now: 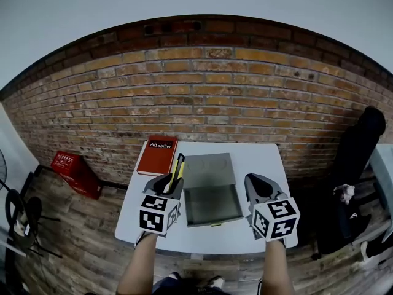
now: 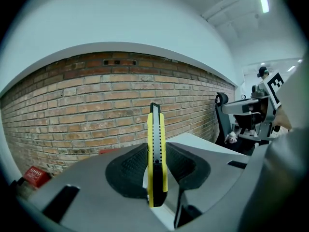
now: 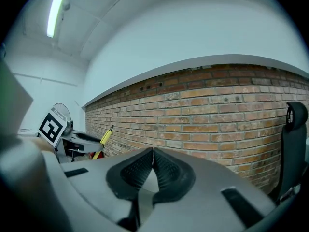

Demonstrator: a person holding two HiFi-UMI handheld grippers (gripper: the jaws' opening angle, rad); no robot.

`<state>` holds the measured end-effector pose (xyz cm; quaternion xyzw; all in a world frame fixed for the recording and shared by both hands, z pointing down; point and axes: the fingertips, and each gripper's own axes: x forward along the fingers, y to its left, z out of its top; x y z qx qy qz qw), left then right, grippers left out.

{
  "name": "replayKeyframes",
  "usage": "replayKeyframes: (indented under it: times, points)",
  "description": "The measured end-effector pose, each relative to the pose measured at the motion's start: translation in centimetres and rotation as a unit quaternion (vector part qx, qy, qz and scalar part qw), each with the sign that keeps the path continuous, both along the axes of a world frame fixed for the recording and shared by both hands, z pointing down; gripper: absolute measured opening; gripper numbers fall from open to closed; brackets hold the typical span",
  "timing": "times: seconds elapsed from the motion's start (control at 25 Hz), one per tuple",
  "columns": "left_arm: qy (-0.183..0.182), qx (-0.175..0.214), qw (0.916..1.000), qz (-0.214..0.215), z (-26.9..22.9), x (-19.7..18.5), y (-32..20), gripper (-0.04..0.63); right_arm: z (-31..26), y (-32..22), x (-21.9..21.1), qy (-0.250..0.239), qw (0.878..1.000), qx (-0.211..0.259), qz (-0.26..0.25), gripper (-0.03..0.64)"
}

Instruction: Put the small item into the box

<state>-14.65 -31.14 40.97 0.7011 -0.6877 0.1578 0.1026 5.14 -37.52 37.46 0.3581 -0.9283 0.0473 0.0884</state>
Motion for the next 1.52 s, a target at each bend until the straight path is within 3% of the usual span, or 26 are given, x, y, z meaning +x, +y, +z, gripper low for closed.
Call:
replayKeyframes:
  times: [0.8,1.24,1.52]
  points:
    - [-0.002,0.001,0.9991,0.043,-0.4,-3.7,-1.9,0.129,-1.8,-0.2,-3.5,-0.001,0.999,0.019,0.036,0.020]
    - [-0.008,-0.011,0.9970,0.076,0.4,-2.8,-3.1,0.129,-1.6,-0.4,-2.8,0.006,0.999,0.017,0.049,0.020]
    - [-0.038,-0.031,0.9917,0.118,0.6,-1.7,-4.5,0.129,-1.5,-0.6,-1.8,0.011,0.998,0.016,0.063,0.020]
